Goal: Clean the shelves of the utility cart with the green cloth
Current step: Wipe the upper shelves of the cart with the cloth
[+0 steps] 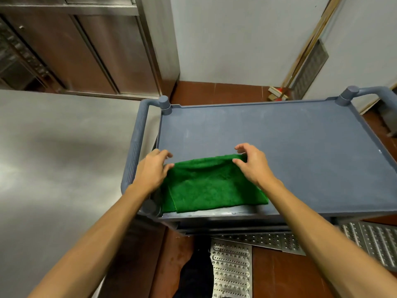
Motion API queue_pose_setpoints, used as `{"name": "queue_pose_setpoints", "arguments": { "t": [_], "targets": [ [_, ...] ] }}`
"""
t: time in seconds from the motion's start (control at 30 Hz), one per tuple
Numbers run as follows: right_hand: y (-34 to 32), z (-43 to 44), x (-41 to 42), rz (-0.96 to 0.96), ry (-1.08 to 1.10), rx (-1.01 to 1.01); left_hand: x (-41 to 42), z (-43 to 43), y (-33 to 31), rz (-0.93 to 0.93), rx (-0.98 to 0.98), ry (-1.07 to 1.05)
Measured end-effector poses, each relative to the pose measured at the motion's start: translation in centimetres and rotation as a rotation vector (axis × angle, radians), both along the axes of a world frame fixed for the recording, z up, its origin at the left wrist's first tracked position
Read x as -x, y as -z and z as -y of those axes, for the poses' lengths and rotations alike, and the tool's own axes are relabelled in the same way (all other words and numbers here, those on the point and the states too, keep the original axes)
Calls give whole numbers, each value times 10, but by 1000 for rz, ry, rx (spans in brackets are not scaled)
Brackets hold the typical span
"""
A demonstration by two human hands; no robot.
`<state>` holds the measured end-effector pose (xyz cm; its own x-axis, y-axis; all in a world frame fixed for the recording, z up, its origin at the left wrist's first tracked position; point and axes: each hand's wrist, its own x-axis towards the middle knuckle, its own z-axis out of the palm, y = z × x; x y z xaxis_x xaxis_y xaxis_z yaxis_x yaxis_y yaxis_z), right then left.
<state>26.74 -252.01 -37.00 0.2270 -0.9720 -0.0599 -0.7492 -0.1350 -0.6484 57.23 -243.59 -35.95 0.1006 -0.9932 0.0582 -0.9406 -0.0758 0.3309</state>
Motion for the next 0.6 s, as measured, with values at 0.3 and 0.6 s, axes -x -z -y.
{"name": "queue_pose_setpoints", "arguments": {
  "t": [0.3, 0.6],
  "targets": [
    [56, -26, 2, -397, -594, -229, 35, -19, 48, 146, -415, 429],
    [70, -59, 12, -275, -502, 71, 48, -36, 63, 289, -296, 445]
  ]
}}
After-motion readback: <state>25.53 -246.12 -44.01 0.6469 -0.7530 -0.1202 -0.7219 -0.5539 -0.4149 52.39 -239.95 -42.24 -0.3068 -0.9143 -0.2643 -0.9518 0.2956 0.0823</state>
